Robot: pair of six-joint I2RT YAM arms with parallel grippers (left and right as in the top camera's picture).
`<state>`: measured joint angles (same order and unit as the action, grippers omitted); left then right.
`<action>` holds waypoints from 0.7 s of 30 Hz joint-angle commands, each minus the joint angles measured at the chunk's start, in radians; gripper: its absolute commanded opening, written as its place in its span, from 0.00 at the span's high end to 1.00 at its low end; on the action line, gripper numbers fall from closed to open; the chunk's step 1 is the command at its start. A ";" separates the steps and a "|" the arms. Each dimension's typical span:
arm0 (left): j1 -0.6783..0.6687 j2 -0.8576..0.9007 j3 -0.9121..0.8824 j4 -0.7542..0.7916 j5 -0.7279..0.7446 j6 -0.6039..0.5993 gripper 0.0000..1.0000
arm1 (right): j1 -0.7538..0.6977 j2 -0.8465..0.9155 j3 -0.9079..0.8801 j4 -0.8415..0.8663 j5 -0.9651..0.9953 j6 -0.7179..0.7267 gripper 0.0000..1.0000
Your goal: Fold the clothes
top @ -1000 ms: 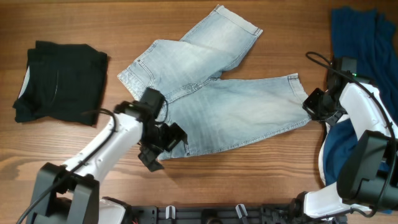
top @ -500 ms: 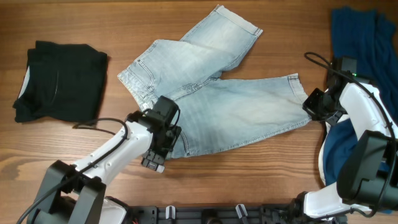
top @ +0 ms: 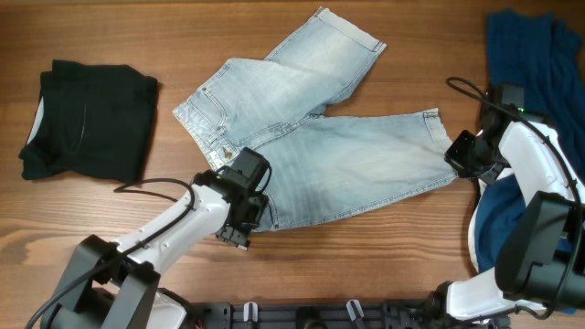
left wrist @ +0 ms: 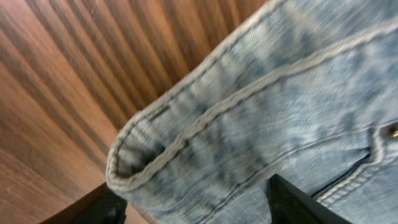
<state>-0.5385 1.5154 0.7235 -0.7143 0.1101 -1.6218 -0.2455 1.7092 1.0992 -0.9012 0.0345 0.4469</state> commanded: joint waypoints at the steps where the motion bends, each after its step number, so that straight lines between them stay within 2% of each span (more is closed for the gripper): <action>1: -0.010 0.003 -0.013 -0.011 0.023 -0.010 0.33 | 0.002 -0.008 -0.008 0.002 0.021 -0.018 0.96; 7: -0.009 0.003 -0.013 -0.003 -0.026 -0.010 0.71 | 0.002 -0.008 -0.008 0.003 0.021 -0.028 0.96; 10: -0.010 0.003 -0.013 -0.004 -0.025 -0.009 0.96 | 0.002 -0.008 -0.008 0.005 0.021 -0.028 0.96; 13: -0.004 -0.003 -0.012 -0.011 -0.013 0.064 0.96 | 0.002 -0.008 -0.008 -0.005 0.019 -0.028 0.96; 15: 0.024 -0.051 -0.004 -0.038 0.024 0.179 0.96 | 0.002 -0.008 -0.007 -0.017 -0.014 -0.028 0.96; 18: 0.084 -0.224 0.028 -0.206 0.023 0.315 0.96 | -0.029 -0.034 -0.007 -0.035 -0.037 -0.029 0.96; 21: 0.092 -0.451 0.032 -0.292 0.023 0.397 0.96 | -0.091 -0.130 -0.007 -0.057 -0.085 -0.072 0.96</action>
<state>-0.4572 1.2381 0.7395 -0.9478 0.1448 -1.3518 -0.2798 1.6821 1.0973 -0.9531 -0.0265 0.4274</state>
